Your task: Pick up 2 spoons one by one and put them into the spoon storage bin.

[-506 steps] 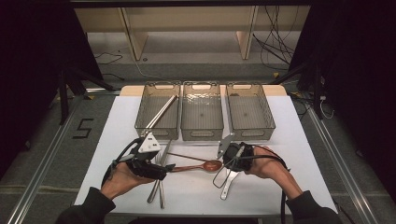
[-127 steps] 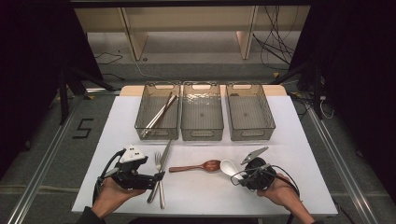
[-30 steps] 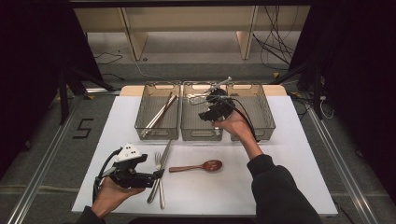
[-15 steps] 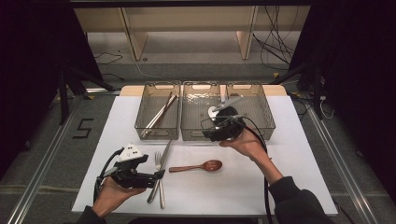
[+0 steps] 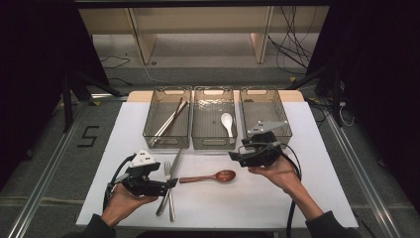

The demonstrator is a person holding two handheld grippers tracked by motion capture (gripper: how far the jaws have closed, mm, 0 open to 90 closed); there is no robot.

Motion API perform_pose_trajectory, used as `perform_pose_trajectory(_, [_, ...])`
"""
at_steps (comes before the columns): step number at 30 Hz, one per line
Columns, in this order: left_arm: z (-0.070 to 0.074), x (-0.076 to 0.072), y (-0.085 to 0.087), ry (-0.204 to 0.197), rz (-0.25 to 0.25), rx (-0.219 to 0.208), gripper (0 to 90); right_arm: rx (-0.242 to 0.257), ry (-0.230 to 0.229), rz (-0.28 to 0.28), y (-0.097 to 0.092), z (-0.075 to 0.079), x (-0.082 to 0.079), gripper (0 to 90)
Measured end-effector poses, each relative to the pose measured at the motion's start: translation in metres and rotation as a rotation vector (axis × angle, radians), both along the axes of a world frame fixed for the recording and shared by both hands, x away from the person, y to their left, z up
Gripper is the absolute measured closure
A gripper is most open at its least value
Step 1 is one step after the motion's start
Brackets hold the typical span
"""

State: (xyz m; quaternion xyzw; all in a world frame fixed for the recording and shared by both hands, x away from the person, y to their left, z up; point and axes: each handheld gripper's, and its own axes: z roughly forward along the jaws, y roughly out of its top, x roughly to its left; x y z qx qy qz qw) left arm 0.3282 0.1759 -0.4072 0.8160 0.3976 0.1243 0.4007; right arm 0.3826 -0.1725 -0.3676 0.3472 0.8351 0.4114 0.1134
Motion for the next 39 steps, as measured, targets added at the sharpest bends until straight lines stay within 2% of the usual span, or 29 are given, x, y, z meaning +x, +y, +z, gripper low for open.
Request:
perform_pose_trajectory(10, [-0.003, 0.015, -0.009, 0.025, -0.014, 0.014, 16.6, 0.072, -0.025, -0.038, -0.026, -0.001, -0.034, 33.5])
perform_pose_trajectory(15, [-0.003, 0.023, -0.018, 0.049, -0.040, 0.047, 16.6, 0.101, -0.027, -0.051, -0.038, -0.006, -0.052, 33.6])
perform_pose_trajectory(19, [-0.005, 0.030, -0.029, 0.077, -0.083, 0.106, 16.3, 0.110, -0.020, -0.063, -0.047, -0.013, -0.065, 33.0])
perform_pose_trajectory(23, [-0.007, 0.035, -0.041, 0.075, -0.100, 0.134, 16.3, 0.119, -0.007, -0.088, -0.057, -0.022, -0.075, 32.4])
perform_pose_trajectory(26, [-0.008, 0.040, -0.048, 0.076, -0.111, 0.159, 16.3, 0.136, -0.004, -0.106, -0.063, -0.026, -0.079, 31.3])
perform_pose_trajectory(28, [-0.009, 0.044, -0.053, 0.091, -0.125, 0.172, 16.3, 0.141, -0.006, -0.114, -0.065, -0.028, -0.082, 30.8])
perform_pose_trajectory(34, [-0.016, 0.053, -0.067, 0.113, -0.158, 0.230, 17.4, 0.138, -0.004, -0.123, -0.069, -0.033, -0.088, 30.2])
perform_pose_trajectory(39, [-0.023, 0.059, -0.081, 0.143, -0.200, 0.290, 24.5, 0.140, 0.000, -0.122, -0.069, -0.034, -0.089, 30.2])
